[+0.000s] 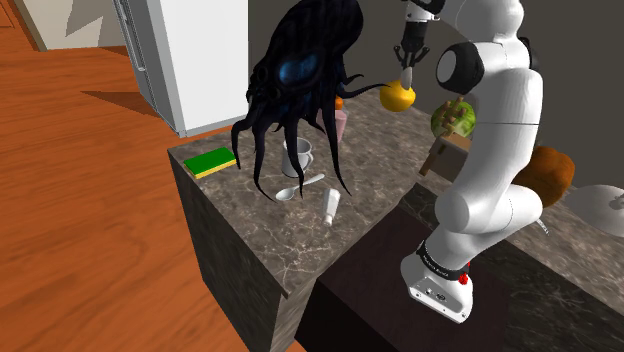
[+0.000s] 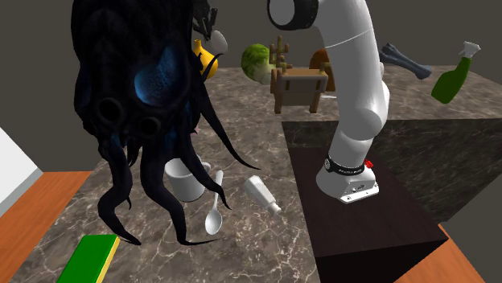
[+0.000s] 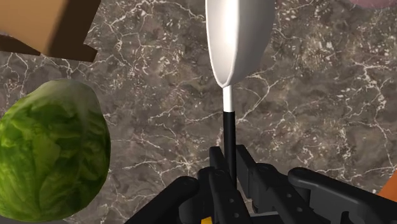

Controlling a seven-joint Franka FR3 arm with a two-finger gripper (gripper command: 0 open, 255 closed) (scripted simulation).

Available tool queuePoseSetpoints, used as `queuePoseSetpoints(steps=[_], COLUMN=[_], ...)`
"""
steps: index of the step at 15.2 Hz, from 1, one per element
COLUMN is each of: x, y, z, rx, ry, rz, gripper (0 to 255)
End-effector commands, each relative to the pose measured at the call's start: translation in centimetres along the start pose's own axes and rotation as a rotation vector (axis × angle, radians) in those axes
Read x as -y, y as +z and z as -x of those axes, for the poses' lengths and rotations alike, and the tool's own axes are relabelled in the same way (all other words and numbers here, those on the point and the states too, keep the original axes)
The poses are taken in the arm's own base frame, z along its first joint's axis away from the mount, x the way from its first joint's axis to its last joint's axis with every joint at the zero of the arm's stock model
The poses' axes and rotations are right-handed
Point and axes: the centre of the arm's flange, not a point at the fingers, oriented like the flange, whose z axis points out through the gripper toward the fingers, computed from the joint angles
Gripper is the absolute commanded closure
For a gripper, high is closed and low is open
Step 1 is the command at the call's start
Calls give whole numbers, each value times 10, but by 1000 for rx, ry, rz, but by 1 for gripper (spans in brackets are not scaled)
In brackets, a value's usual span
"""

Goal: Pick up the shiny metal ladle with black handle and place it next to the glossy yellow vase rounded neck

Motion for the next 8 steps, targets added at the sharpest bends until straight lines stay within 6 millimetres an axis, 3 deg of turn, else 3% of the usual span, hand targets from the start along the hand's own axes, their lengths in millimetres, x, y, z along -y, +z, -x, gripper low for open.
queuePoseSetpoints(steps=[1,8], x=[2,8], y=[10,46], z=[-2,-6], rx=[-1,-1], ry=[0,0], rz=[0,0], gripper=[255,255])
